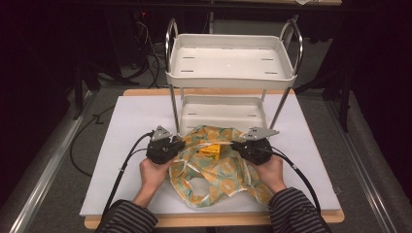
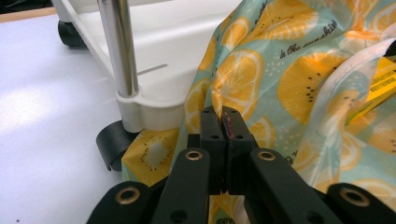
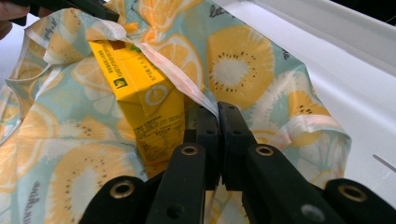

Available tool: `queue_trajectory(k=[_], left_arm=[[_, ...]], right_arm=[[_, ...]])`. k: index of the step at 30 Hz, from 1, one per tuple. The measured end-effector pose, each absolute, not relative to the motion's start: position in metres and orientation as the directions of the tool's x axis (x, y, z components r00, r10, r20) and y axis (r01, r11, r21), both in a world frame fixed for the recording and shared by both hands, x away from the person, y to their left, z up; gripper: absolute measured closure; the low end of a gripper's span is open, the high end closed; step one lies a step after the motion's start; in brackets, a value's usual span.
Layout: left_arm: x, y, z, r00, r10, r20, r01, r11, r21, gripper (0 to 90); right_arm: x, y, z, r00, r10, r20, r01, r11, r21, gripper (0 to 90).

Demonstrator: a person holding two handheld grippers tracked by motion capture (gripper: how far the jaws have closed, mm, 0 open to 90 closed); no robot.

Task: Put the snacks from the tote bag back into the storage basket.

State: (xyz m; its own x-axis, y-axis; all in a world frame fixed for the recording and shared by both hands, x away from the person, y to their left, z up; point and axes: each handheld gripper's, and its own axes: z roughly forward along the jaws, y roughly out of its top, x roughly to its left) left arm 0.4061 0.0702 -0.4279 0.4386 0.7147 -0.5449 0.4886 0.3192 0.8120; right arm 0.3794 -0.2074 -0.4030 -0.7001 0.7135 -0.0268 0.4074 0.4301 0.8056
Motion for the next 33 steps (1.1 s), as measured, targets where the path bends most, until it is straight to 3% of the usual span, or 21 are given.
queue_trajectory(k=[33], left_arm=[[0.425,0.059,-0.450,0.387,0.774,-0.501,0.541,0.249,0.803,89.9]], right_arm=[[0.401,-0.195,-0.423,-0.692,0.721,-0.022,0.433,0.440,0.786,89.2]])
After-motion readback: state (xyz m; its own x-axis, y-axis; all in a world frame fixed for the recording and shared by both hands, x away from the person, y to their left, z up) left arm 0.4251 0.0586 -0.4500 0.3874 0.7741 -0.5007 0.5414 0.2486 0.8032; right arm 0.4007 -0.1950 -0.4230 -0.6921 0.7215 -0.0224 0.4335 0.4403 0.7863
